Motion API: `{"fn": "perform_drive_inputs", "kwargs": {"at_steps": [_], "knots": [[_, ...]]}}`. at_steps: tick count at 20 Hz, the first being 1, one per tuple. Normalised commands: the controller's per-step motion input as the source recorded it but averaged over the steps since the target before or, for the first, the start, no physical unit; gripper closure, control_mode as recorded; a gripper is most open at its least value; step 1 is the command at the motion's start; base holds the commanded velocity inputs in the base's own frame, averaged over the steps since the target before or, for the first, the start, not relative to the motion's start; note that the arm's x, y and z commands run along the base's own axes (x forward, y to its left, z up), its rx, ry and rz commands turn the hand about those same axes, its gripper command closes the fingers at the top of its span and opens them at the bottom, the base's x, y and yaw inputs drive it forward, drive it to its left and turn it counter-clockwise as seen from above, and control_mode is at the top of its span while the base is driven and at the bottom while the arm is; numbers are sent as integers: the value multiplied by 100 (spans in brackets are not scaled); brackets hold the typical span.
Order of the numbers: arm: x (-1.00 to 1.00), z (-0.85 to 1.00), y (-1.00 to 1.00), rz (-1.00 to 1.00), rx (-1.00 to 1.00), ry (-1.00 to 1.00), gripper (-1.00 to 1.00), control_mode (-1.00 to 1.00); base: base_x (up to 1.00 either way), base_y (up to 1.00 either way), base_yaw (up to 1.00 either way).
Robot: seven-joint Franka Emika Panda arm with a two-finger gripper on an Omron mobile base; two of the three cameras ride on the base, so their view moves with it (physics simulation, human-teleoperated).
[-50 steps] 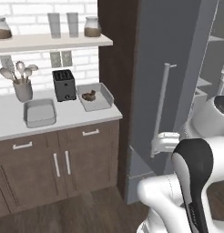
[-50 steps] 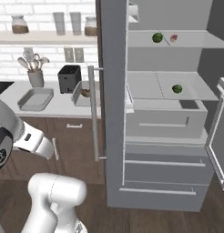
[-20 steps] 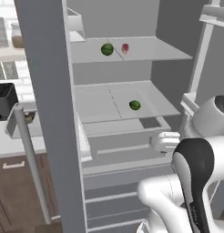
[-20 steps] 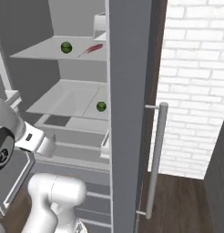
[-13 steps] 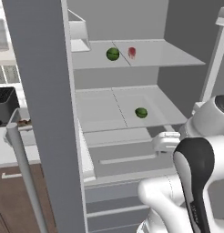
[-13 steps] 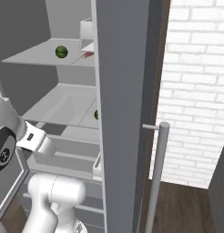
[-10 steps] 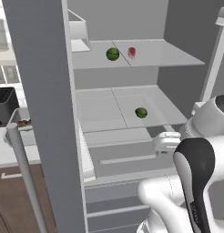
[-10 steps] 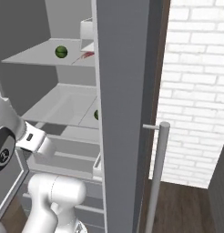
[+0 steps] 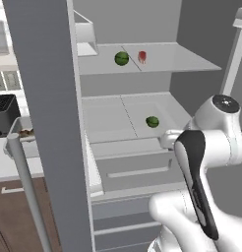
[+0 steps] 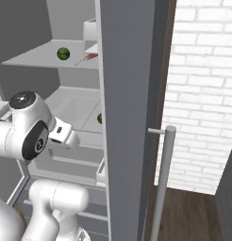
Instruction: Place one avocado and one steak in each tupperware on the nearby counter, to pack two identical lunches.
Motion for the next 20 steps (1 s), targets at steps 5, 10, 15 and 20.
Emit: {"fn": "perform_drive_inputs", "kwargs": {"at_steps": [5,10,15,20], "knots": [[100,-29,-6,0,0,0,-100,-100,0,0,0],[100,-9,-5,0,0,3,-100,-100,0,0,0],[100,0,-11,0,0,10,-100,-100,0,0,0],[90,-9,-22,0,-2,6,-100,-100,0,0,0]]}}
